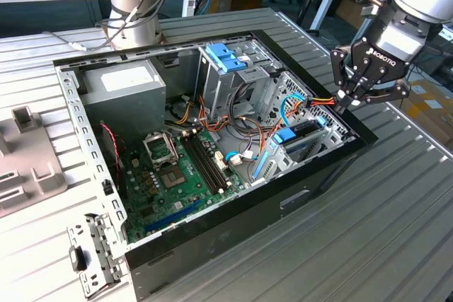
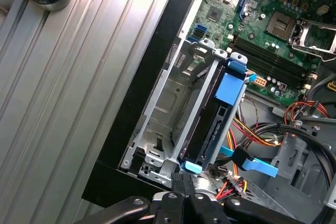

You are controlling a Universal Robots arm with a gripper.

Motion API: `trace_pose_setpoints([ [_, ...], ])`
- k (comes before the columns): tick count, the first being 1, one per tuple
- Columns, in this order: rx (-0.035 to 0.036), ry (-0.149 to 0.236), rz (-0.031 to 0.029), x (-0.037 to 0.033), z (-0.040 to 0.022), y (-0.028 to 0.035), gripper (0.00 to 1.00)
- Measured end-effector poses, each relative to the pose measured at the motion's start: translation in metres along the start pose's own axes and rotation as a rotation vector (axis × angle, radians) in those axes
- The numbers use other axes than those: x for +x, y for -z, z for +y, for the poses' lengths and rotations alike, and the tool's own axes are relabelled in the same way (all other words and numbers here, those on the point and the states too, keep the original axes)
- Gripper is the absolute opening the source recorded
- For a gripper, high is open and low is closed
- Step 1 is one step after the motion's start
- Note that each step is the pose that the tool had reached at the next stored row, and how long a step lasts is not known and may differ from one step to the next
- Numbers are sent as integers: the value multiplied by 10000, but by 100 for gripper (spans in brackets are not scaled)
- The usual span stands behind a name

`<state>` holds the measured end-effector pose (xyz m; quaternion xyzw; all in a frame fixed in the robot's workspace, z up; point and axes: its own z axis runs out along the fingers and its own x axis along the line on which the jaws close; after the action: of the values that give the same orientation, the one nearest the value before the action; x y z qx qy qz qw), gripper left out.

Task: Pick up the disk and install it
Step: 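Insert the first disk wire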

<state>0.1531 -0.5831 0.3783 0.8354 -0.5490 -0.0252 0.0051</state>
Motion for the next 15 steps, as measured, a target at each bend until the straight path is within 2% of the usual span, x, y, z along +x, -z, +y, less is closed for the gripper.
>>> trace_pose_setpoints([
  [15,-19,522,18,0,0,0,11],
])
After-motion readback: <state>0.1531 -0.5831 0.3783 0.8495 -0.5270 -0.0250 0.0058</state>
